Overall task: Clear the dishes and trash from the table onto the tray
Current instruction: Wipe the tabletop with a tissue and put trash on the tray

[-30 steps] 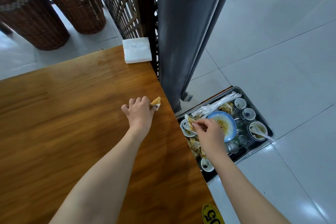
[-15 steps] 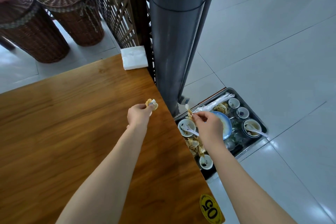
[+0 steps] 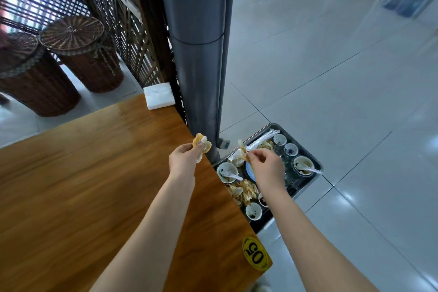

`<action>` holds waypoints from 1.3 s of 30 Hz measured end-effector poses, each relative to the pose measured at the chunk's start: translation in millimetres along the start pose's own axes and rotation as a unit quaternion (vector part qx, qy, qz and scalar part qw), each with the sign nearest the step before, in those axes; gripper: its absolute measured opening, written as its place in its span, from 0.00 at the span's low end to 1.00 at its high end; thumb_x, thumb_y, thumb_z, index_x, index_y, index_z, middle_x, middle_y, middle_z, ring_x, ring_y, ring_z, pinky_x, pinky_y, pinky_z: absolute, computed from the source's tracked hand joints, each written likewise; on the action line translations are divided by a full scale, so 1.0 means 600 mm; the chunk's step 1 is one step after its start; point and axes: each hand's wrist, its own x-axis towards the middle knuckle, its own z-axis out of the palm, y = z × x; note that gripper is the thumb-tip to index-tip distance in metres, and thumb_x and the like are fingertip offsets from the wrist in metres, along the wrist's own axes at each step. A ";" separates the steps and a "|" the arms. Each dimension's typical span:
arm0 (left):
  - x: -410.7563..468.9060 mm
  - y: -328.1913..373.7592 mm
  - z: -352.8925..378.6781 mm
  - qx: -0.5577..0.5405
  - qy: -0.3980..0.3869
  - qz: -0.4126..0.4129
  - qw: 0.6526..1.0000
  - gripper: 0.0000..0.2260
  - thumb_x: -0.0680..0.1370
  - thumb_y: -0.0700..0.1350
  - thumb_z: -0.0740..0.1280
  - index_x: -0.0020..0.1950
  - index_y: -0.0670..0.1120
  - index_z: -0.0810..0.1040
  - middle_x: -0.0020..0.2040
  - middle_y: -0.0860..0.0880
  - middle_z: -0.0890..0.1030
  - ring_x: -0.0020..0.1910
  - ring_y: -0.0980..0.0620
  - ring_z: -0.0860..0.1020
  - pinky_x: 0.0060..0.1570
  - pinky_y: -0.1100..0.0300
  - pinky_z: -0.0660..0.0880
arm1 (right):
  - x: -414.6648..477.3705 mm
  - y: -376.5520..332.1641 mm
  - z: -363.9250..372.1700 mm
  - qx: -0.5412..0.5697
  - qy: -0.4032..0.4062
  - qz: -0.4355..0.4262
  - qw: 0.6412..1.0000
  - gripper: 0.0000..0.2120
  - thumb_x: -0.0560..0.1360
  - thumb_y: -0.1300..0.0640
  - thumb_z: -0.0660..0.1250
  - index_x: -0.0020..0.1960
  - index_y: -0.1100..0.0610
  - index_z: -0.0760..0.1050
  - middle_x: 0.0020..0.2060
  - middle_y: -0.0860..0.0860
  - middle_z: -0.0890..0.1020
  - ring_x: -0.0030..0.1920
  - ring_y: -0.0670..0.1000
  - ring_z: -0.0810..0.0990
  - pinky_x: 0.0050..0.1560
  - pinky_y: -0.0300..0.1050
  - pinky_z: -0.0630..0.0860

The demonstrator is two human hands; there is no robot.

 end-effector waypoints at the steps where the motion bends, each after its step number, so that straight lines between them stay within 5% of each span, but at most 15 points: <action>1: -0.011 -0.001 0.005 -0.004 -0.002 0.007 1.000 0.20 0.76 0.46 0.70 0.67 0.44 0.74 0.54 0.48 0.75 0.53 0.52 0.71 0.51 0.59 0.67 | -0.002 0.000 -0.008 -0.001 0.003 -0.002 1.000 0.05 0.77 0.55 0.67 0.49 0.55 0.79 0.45 0.51 0.81 0.45 0.49 0.79 0.48 0.45 0.77; 15: -0.223 -0.124 0.127 -0.029 0.002 0.019 0.999 0.16 0.76 0.47 0.70 0.62 0.44 0.76 0.50 0.49 0.78 0.45 0.53 0.73 0.44 0.61 0.69 | -0.062 0.118 -0.210 0.042 0.001 -0.040 0.998 0.04 0.75 0.57 0.69 0.42 0.54 0.79 0.37 0.46 0.81 0.43 0.49 0.80 0.46 0.43 0.76; 20: -0.266 -0.185 0.172 -0.045 0.020 0.015 0.999 0.21 0.75 0.46 0.72 0.66 0.42 0.74 0.58 0.45 0.78 0.57 0.48 0.75 0.57 0.55 0.71 | -0.067 0.158 -0.276 0.013 -0.006 -0.058 0.998 0.03 0.75 0.56 0.69 0.45 0.56 0.80 0.38 0.47 0.80 0.43 0.49 0.79 0.47 0.44 0.75; 25: -0.309 -0.250 0.236 -0.024 0.009 -0.002 1.000 0.11 0.74 0.47 0.72 0.54 0.45 0.79 0.51 0.47 0.81 0.52 0.49 0.77 0.50 0.57 0.71 | -0.076 0.209 -0.353 -0.003 -0.019 -0.043 0.999 0.06 0.76 0.56 0.69 0.49 0.58 0.81 0.39 0.47 0.80 0.42 0.47 0.78 0.45 0.39 0.71; 29: -0.300 -0.266 0.264 -0.021 0.019 -0.016 0.999 0.06 0.74 0.46 0.72 0.47 0.48 0.77 0.51 0.46 0.81 0.53 0.48 0.78 0.49 0.57 0.71 | -0.054 0.234 -0.357 -0.012 -0.033 -0.025 0.999 0.04 0.76 0.55 0.69 0.47 0.55 0.80 0.37 0.44 0.79 0.42 0.47 0.78 0.48 0.45 0.75; 35: -0.230 -0.269 0.295 -0.009 0.014 -0.030 0.999 0.10 0.75 0.48 0.71 0.53 0.45 0.77 0.49 0.48 0.79 0.43 0.52 0.73 0.42 0.59 0.68 | 0.003 0.250 -0.320 -0.033 -0.059 0.011 0.998 0.03 0.75 0.54 0.70 0.43 0.52 0.80 0.36 0.42 0.79 0.44 0.49 0.79 0.54 0.53 0.76; 39: -0.173 -0.264 0.315 -0.009 0.016 -0.045 0.999 0.11 0.76 0.48 0.71 0.54 0.45 0.76 0.50 0.48 0.78 0.50 0.50 0.74 0.49 0.57 0.66 | 0.057 0.253 -0.290 -0.040 -0.078 0.033 0.996 0.04 0.74 0.53 0.70 0.43 0.53 0.80 0.36 0.43 0.80 0.44 0.49 0.80 0.54 0.54 0.77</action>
